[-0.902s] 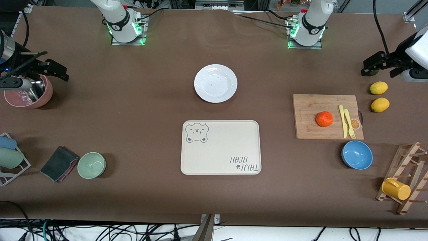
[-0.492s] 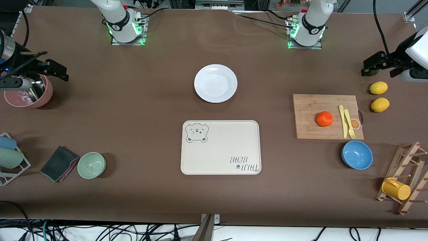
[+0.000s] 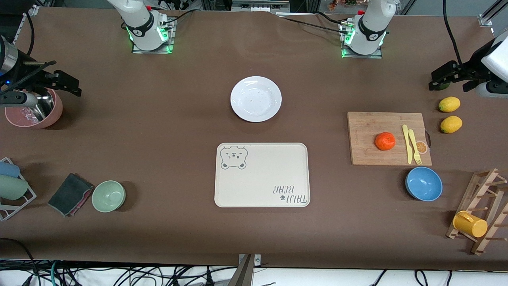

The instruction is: Place orange and plate with both arms

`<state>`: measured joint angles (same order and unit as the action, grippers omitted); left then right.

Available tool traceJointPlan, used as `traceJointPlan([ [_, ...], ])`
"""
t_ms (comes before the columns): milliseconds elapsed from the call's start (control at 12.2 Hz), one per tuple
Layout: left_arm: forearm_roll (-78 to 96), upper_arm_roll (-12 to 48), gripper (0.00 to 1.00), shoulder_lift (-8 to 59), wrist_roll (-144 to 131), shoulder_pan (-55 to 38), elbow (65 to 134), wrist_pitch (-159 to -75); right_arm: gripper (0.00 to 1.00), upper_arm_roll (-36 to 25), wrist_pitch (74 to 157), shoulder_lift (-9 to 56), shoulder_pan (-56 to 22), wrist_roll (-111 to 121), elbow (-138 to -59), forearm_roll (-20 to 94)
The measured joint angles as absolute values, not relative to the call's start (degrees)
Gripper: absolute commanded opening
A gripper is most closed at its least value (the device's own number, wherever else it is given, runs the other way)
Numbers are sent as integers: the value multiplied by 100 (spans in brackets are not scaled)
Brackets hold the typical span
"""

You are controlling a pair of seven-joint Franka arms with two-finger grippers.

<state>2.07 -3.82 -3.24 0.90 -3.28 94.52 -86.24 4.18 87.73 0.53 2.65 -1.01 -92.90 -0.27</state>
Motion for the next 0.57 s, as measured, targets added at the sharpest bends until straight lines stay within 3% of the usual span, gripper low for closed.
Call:
traceJointPlan([
  [574, 207, -382, 100, -324, 90, -328, 9452, -8624, 100, 433, 8724, 45, 264, -102, -9290, -27],
])
